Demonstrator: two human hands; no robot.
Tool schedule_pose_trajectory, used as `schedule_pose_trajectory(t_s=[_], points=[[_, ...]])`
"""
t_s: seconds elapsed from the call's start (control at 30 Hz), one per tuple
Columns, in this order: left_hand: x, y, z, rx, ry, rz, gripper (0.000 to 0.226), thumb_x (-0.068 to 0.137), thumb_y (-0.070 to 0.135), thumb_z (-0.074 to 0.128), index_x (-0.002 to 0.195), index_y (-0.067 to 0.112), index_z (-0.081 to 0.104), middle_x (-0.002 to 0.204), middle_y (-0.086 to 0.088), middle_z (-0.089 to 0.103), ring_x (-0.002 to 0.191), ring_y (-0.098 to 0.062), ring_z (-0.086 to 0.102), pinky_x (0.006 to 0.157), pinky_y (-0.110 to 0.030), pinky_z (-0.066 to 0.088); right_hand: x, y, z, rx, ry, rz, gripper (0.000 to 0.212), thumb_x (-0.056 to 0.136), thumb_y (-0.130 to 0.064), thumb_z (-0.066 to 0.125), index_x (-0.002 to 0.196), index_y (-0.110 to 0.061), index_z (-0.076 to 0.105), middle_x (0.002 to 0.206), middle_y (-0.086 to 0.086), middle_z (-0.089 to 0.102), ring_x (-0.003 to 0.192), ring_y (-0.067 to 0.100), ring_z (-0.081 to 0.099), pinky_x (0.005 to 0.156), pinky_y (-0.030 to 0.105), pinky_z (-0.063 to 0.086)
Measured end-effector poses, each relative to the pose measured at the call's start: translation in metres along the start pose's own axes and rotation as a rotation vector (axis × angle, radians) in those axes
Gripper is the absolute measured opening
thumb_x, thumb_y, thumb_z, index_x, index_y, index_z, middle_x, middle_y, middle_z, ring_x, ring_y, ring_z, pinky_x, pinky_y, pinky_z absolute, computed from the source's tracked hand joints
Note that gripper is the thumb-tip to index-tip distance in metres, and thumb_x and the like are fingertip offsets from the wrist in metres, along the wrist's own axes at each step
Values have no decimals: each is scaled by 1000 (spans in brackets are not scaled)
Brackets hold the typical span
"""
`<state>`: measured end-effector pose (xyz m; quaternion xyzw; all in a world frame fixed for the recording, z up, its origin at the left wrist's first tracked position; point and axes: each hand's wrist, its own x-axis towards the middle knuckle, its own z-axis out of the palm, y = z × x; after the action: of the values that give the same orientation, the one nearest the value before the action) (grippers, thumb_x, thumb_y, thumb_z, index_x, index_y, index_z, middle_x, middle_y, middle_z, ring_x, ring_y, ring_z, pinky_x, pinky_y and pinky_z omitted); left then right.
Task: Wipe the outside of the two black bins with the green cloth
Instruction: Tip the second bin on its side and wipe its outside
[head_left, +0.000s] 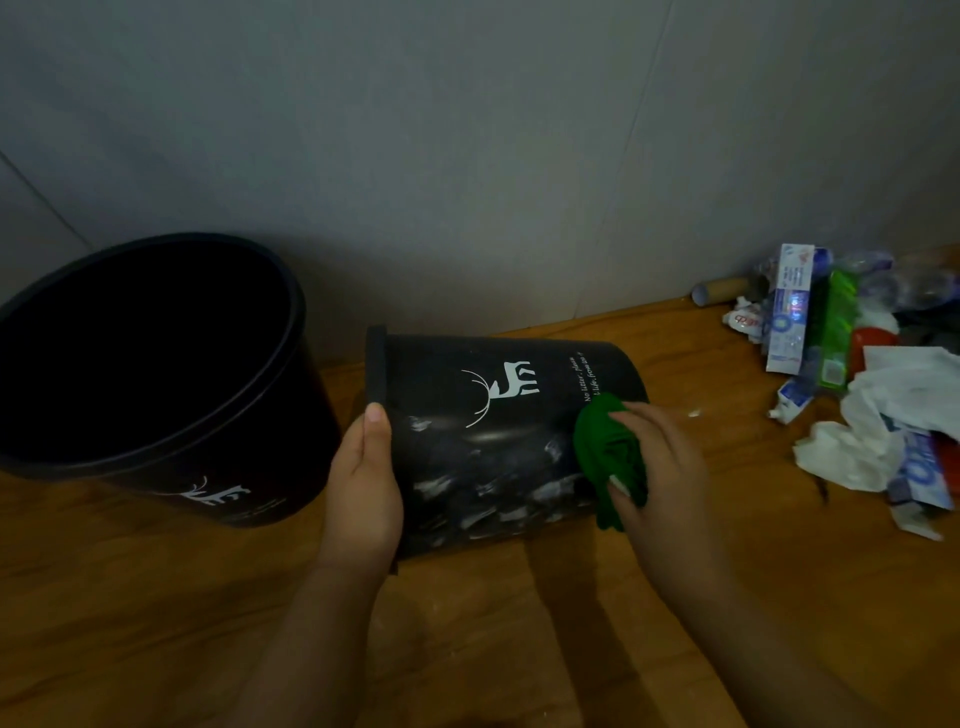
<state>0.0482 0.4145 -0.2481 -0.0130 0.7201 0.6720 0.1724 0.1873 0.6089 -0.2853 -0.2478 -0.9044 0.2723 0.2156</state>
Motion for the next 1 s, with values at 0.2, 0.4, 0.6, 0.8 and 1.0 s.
schedule_pose_trajectory(t_s=[0.2,0.4,0.6,0.8,1.0], points=[[0,1,3,-36,-4,-39,40,104,47,34,106,26,67,95,7,73,87,-4,69,72,-21,49,17,14,-2,1,171,232,59,81,-4,68,135,-17,47,135,6,50,125,26,47,99,48,48],[2,5,3,-49,-6,-57,40,104,48,33,108,26,67,98,7,72,92,-7,68,72,-23,48,1,-15,12,-72,-2,-22,66,73,-6,69,133,-21,49,142,-3,43,132,22,38,105,39,38],[1,4,4,-23,-5,-45,40,105,48,31,106,28,65,101,5,70,96,-9,65,75,-24,48,9,7,2,-51,151,278,65,81,-5,68,138,-21,41,142,4,43,131,24,40,102,48,46],[3,6,4,-22,-3,-48,39,104,48,31,103,29,65,100,6,70,96,-8,65,75,-21,46,-8,-16,15,-60,4,-13,68,70,-1,72,132,-19,48,141,0,42,132,23,39,106,39,39],[4,2,3,16,-3,-32,43,105,48,29,112,24,64,105,4,69,100,-10,64,86,-27,50,17,3,2,-7,170,290,60,82,-4,68,135,-18,45,139,5,46,130,23,42,103,47,45]])
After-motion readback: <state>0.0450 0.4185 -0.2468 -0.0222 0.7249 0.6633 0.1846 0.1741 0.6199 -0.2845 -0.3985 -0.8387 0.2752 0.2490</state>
